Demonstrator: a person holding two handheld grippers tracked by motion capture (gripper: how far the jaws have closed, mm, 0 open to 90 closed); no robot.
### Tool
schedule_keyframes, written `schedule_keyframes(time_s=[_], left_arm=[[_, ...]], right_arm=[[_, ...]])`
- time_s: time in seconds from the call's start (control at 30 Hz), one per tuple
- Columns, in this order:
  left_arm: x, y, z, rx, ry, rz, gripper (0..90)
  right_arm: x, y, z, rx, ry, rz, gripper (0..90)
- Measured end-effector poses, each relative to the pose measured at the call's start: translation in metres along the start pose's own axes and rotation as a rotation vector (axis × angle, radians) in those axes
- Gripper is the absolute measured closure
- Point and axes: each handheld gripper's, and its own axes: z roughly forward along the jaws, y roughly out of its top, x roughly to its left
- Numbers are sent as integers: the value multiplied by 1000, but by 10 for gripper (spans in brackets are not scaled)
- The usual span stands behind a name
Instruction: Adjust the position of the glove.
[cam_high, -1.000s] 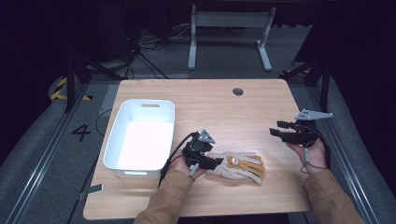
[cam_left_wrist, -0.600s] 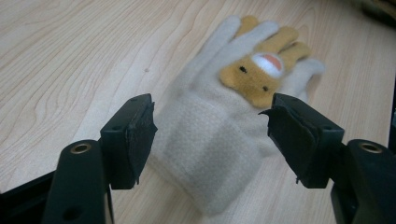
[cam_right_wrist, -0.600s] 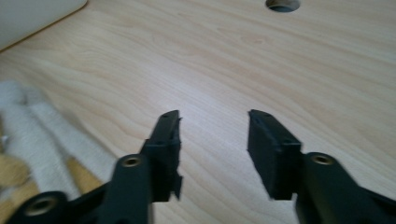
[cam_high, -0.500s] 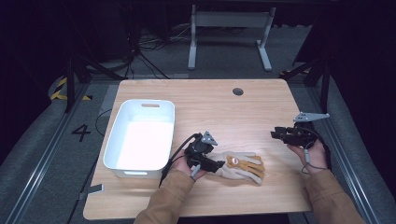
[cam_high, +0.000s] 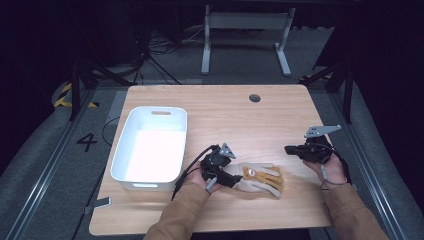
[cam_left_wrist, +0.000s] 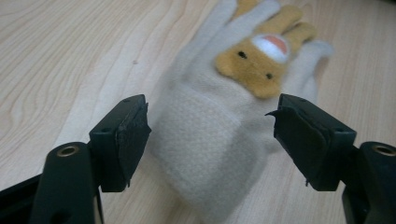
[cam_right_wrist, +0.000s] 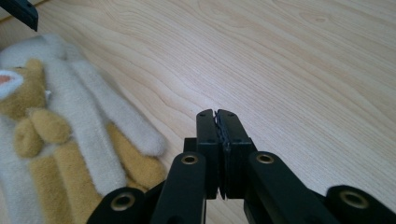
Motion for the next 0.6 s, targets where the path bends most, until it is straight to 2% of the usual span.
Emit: schedule_keyframes(time_s=[0.17, 0.4, 0.5, 0.6], left_arm=[[1, 1, 1, -19, -21, 12, 193], [4, 1, 3, -28, -45, 8, 133], [4, 1, 2, -41, -45, 17, 109], [5, 0, 1, -46, -46, 12, 102]], right_arm=[[2, -2, 0, 4, 19, -12, 883], [5, -3, -3, 3, 30, -19, 881], [7, -4, -3, 1, 69, -40, 872], [15, -3, 0, 13, 122, -87, 872]])
